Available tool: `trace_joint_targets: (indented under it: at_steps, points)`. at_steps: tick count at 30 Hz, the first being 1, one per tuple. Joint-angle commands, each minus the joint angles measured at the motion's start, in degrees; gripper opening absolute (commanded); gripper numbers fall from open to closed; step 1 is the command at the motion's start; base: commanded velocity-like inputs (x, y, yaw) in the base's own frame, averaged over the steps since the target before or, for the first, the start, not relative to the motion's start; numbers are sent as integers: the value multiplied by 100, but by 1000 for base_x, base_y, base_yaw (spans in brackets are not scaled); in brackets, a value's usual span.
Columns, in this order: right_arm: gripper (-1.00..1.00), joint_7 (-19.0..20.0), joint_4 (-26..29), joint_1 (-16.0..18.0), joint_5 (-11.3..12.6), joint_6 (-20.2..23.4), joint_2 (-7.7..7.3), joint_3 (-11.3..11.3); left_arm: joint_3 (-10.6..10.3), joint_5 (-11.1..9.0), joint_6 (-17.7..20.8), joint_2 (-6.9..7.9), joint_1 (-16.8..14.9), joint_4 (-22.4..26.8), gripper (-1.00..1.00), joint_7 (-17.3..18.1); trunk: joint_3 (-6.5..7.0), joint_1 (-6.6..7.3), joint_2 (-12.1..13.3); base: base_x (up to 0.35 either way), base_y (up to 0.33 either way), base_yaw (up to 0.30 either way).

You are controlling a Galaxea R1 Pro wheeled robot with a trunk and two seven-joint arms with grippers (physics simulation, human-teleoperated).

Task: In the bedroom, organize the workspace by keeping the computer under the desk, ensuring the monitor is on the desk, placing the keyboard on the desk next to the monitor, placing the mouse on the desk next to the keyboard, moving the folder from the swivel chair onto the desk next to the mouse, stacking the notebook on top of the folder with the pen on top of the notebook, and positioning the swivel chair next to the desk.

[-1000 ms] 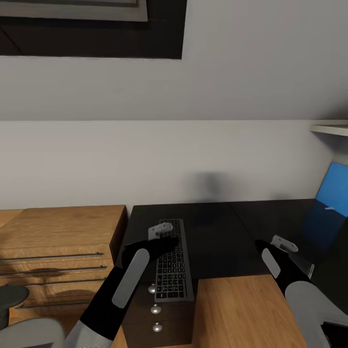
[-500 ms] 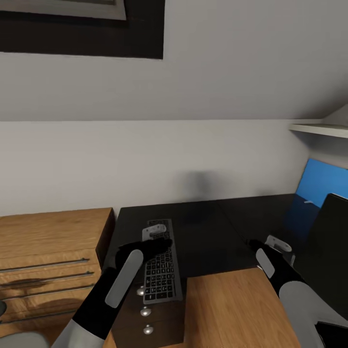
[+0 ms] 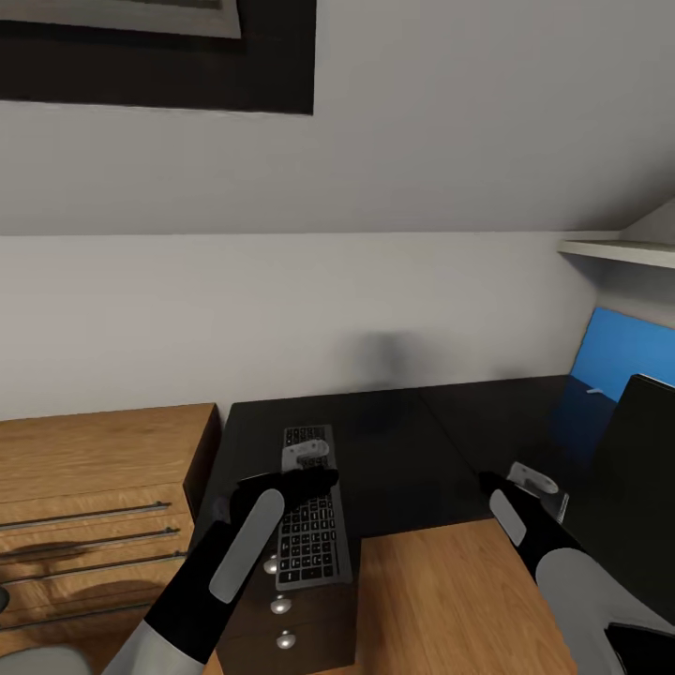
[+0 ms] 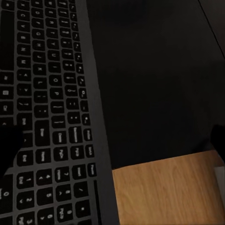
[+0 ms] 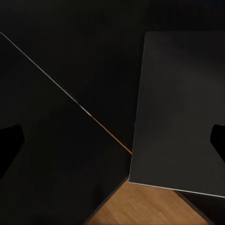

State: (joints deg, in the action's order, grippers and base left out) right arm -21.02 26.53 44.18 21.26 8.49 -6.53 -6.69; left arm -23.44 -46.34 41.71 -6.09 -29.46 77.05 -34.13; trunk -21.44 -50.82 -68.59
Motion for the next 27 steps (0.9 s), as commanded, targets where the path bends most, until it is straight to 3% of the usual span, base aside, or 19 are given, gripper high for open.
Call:
trace_joint_targets:
  at_steps: [1,9,14,17,18,19,27]
  points:
    - [100,-22,7,2,36,23,0,25,-10,-60,4,1,-6,7,100,-58,-7,0,-4,0,0,-3]
    - [100,-23,-9,1,36,0,-7,102,-35,-71,4,-12,-7,46,100,-42,-7,0,-4,0,0,-1]
    - [100,-25,-3,2,27,-35,-29,106,-37,-79,4,-15,-7,54,100,-48,-97,-110,-205,0,0,0]
    - [100,-25,-15,1,-7,-267,-44,110,-38,-82,4,-16,-5,55,100,-49,-151,-176,-325,0,0,0]
    - [100,-27,-26,2,-107,-339,-45,112,-38,-83,4,-16,-4,55,100,-50,-169,-198,-365,0,0,0]
    - [100,-37,-74,2,-475,-432,-38,109,-38,-81,4,-15,-5,56,100,-50,-187,-220,-405,0,0,0]
    - [100,-42,-102,2,-738,-476,-33,107,-44,-83,4,-18,-6,56,100,-47,-330,-396,-726,0,0,0]
